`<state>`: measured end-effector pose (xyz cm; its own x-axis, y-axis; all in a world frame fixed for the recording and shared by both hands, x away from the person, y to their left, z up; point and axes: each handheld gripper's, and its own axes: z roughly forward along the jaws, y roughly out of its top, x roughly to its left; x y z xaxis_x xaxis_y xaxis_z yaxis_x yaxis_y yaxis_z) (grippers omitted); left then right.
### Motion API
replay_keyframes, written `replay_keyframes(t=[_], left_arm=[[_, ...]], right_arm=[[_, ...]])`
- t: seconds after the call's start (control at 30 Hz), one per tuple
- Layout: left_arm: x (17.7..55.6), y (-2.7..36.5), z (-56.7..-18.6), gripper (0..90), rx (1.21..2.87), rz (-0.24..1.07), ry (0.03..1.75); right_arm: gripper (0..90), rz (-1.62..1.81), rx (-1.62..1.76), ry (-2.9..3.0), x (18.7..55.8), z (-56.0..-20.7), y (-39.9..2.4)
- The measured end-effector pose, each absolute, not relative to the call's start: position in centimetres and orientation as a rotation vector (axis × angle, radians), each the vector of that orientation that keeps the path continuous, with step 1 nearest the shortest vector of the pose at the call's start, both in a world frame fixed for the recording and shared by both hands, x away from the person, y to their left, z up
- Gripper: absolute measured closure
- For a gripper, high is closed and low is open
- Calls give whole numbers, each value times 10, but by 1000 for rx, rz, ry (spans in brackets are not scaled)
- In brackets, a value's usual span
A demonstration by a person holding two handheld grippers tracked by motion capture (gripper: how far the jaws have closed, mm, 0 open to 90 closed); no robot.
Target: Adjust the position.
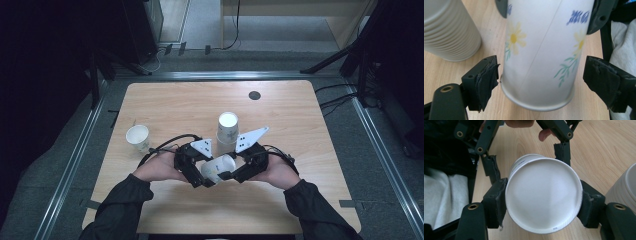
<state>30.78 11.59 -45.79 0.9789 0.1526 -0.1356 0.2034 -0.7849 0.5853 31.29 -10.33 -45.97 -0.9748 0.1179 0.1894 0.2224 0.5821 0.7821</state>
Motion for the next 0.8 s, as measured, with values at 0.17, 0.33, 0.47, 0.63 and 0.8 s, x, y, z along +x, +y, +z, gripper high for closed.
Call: replay_keyframes(t=[0.17, 0.33, 0.47, 0.63, 0.8], left_arm=[[309, 123, -459, 127, 2416, -128, 281], [307, 127, -459, 123, 2359, -141, 293], [307, 127, -463, 124, 2341, -154, 305], [305, 123, -469, 130, 2330, -150, 289], [305, 126, -468, 210, 2302, -131, 287]], right_arm=[[350, -1397, -283, -2667, 312, -454, -107], [350, -1427, -290, -2645, 312, -451, -110], [350, -1439, -286, -2632, 312, -450, -110], [350, -1461, -283, -2596, 312, -448, -109], [351, -1463, -286, -2595, 313, -449, -109]])
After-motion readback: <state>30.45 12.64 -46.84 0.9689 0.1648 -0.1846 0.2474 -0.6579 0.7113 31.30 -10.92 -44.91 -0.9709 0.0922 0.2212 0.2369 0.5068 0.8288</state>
